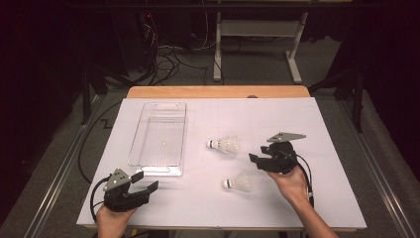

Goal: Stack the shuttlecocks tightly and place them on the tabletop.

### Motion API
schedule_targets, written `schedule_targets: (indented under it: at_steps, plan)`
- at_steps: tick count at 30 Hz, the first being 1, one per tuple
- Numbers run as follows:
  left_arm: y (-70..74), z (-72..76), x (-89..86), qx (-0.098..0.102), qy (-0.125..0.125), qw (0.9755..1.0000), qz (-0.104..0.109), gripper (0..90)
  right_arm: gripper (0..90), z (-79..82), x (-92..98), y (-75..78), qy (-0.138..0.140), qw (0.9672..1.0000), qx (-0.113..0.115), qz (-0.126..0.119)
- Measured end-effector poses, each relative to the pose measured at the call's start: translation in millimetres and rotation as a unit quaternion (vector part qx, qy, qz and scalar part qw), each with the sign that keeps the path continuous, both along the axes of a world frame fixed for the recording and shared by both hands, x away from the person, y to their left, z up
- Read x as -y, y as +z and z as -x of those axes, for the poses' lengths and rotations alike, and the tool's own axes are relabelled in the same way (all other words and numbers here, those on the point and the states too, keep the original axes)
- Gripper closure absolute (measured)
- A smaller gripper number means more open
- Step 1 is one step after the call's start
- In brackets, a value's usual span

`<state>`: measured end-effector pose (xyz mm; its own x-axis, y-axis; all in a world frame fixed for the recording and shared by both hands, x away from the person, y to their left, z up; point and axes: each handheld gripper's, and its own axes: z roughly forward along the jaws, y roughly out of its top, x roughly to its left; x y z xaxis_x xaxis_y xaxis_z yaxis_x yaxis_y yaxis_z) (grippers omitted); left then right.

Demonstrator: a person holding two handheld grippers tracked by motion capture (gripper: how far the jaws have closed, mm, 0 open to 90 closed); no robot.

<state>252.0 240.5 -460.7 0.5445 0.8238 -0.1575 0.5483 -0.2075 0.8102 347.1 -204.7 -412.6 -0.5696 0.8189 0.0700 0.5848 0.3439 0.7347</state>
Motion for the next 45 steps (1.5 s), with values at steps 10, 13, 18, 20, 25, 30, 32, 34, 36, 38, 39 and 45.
schedule_targets:
  at_steps: [10, 13, 18, 20, 25, 30, 32, 34, 36, 38, 39, 45]
  plan:
    - [0.0, 0.0, 0.0, 0.0, 0.0, 1.0, 0.0, 33.6, 48.7, 8.5, 2.1, -0.5, 0.013, 0.9998, -0.004, -0.011]
    - [0.0, 0.1, -0.1, 0.0, 0.001, 1.0, 0.001, 33.6, 48.9, 12.1, 2.9, -0.2, 0.015, 0.9998, -0.005, -0.013]
    - [0.2, 0.2, -0.3, 0.0, 0.001, 1.0, 0.0, 33.6, 50.2, 18.2, 4.0, -0.8, 0.018, 0.9997, -0.004, -0.018]
    - [0.2, 0.2, -0.3, 0.0, 0.001, 1.0, 0.001, 33.6, 50.9, 20.8, 4.8, -0.9, 0.018, 0.9996, -0.006, -0.021]
    - [0.3, 0.3, -0.3, 0.0, 0.001, 1.0, 0.0, 33.6, 52.6, 26.9, 6.7, -1.1, 0.019, 0.9994, -0.009, -0.026]
    - [0.3, 0.4, -0.2, 0.0, 0.002, 1.0, 0.001, 33.6, 53.1, 32.7, 7.4, -1.9, 0.018, 0.9992, -0.016, -0.031]
    - [0.3, 0.4, -0.3, 0.0, 0.002, 1.0, 0.0, 33.6, 53.6, 35.2, 7.1, -2.9, 0.019, 0.9992, -0.016, -0.03]
    - [0.3, 0.5, -0.2, 0.0, 0.002, 1.0, 0.0, 33.6, 54.4, 37.6, 7.2, -3.7, 0.021, 0.9991, -0.018, -0.032]
    - [0.3, 0.5, -0.2, 0.0, 0.002, 1.0, 0.0, 33.6, 55.2, 40.7, 7.0, -4.4, 0.023, 0.999, -0.018, -0.033]
    - [0.3, 0.4, -0.3, 0.0, 0.002, 1.0, 0.001, 33.6, 55.7, 43.0, 6.5, -5.5, 0.026, 0.9989, -0.021, -0.033]
    - [0.3, 0.4, -0.2, 0.0, 0.002, 1.0, 0.001, 33.6, 55.8, 44.0, 6.4, -6.2, 0.028, 0.9988, -0.022, -0.033]
    - [0.3, 0.5, -0.3, 0.0, 0.002, 1.0, 0.0, 33.6, 56.9, 52.0, 4.1, -9.1, 0.038, 0.9982, -0.03, -0.036]
